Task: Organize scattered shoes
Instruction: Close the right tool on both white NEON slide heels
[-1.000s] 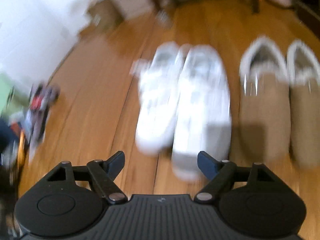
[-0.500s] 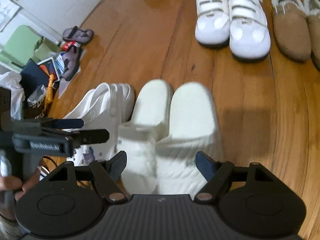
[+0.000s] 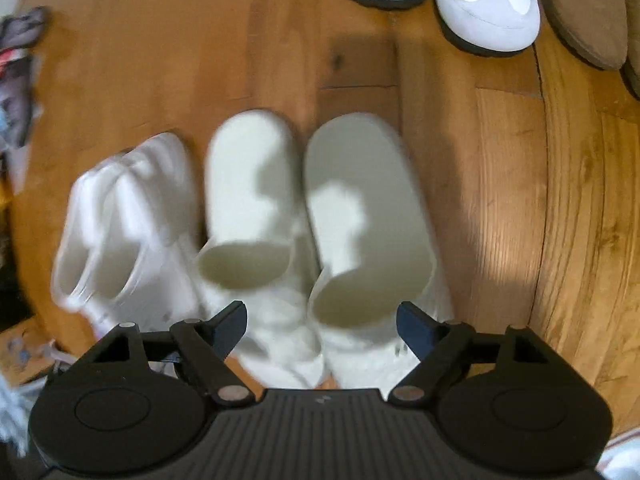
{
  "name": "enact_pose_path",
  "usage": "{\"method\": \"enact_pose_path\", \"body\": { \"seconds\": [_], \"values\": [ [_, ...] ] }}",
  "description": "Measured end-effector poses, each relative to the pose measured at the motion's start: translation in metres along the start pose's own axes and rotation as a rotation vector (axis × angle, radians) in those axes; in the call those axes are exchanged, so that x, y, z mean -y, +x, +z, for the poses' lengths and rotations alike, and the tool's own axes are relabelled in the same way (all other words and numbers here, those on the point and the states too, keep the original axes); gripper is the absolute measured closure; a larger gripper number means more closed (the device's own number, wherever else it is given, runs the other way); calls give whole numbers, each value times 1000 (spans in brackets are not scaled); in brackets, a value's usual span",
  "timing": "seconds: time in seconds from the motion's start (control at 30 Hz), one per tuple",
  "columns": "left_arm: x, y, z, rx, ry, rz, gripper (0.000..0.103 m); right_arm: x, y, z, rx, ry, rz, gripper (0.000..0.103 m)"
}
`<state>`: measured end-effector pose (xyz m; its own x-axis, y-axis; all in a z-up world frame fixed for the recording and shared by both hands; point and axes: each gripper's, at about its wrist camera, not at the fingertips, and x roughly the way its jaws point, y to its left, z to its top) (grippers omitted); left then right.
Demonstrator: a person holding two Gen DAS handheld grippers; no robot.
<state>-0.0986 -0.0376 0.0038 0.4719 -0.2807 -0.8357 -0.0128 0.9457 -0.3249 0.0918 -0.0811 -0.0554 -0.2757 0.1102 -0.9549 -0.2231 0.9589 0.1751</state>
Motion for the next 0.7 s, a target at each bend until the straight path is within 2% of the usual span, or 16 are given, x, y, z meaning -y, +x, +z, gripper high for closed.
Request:
{"method": "enact_pose_path", "body": {
  "seconds": [0.13,0.23,0.37,0.5,0.6,0.63,0.67,0.7],
  "values": [
    [-5,3,-7,5,14,-18,0,-9,24,16,-58,22,-46,20],
    [-8,11,-12,-13,22,-14,0,-24,40,23,-119,-23,-131,20],
    [-12,19,-16,-34,24,-26,0,-34,52,22,-196,-71,-248,19],
    [-14,19,-15,-27,39,-34,0,-35,59,15,-270,-80,-316,20],
    [-20,23,-12,-28,20,-55,0,-38,71,8,-302,-120,-368,32],
    [-23,26,-12,-35,11,-49,0,-38,73,6,-304,-123,-363,50],
    [-25,28,-13,-38,10,-39,0,-40,71,5,-306,-129,-350,60],
    [-27,30,-13,-42,9,-29,0,-43,67,3,-306,-143,-340,79]
  ]
}}
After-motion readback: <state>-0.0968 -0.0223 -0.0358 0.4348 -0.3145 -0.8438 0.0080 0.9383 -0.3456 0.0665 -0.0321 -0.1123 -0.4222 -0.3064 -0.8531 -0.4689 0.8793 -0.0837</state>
